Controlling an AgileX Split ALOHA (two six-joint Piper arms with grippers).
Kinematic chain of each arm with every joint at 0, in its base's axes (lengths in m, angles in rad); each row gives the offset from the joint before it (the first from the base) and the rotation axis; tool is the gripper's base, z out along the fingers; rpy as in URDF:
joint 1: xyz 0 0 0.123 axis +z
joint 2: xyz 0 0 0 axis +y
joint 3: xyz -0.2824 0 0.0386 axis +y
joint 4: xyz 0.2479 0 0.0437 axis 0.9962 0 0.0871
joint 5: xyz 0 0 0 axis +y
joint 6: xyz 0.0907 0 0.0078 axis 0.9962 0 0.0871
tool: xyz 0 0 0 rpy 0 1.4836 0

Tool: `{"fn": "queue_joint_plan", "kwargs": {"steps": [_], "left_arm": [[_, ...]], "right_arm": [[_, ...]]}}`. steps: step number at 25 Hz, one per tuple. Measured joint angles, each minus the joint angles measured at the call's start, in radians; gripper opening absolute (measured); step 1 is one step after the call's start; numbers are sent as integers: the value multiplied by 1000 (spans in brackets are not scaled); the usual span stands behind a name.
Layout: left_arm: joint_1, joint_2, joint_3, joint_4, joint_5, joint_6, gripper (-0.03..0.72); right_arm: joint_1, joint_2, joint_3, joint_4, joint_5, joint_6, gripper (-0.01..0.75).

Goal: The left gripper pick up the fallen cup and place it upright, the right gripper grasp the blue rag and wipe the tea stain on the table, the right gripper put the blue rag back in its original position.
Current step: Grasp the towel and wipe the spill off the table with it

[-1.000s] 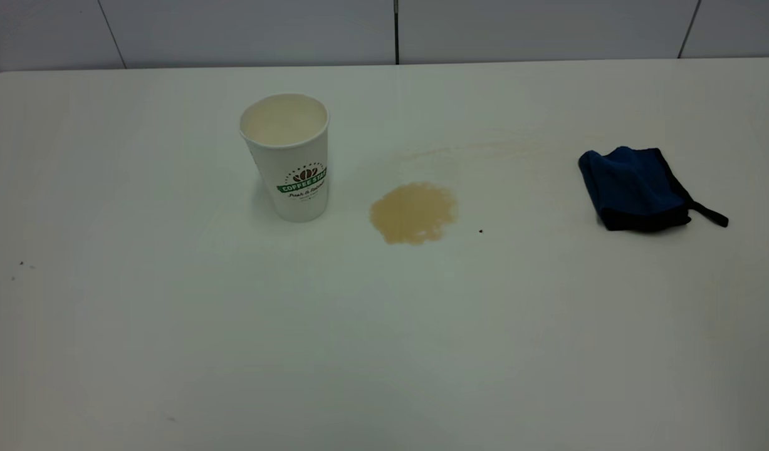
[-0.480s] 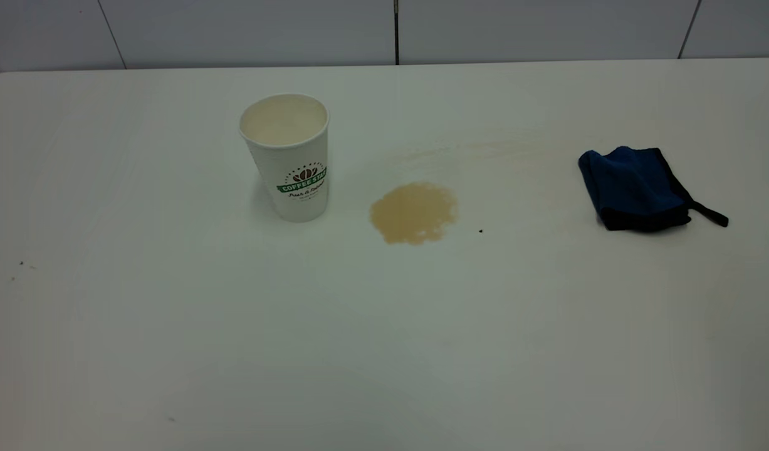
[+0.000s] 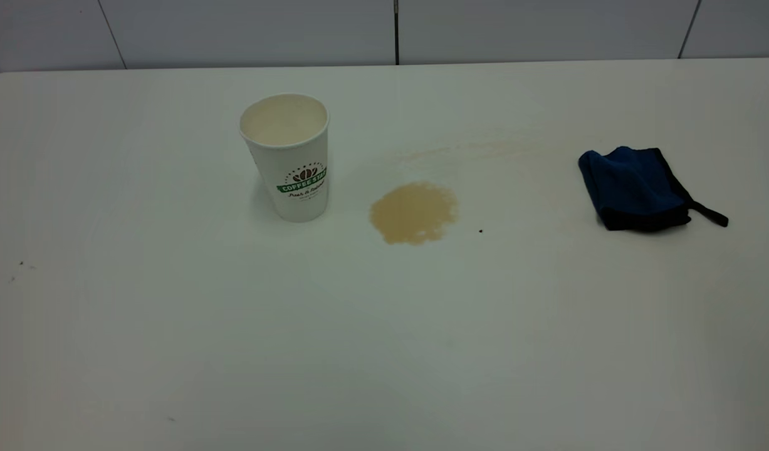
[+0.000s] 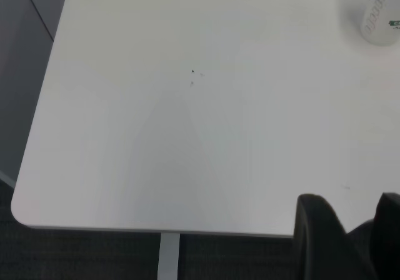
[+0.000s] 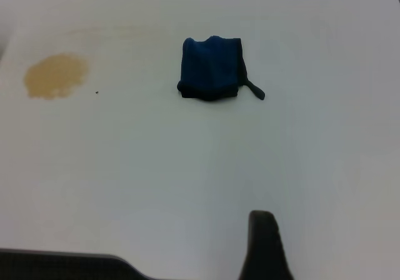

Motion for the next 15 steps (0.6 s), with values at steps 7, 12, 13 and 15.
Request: {"fn": "queue_joint_plan", "kwargs": {"steps": [7, 12, 13, 15], "left_arm": [[0, 0, 0, 0, 0, 0, 240], [0, 0, 0, 0, 0, 0, 240], [0, 0, 0, 0, 0, 0, 240], [0, 0, 0, 0, 0, 0, 240]], "right_arm": [[0, 0, 0, 0, 0, 0, 583], [0, 0, 0, 0, 0, 0, 583], [0, 0, 0, 0, 0, 0, 583], [0, 0, 0, -15, 0, 0, 583]]}}
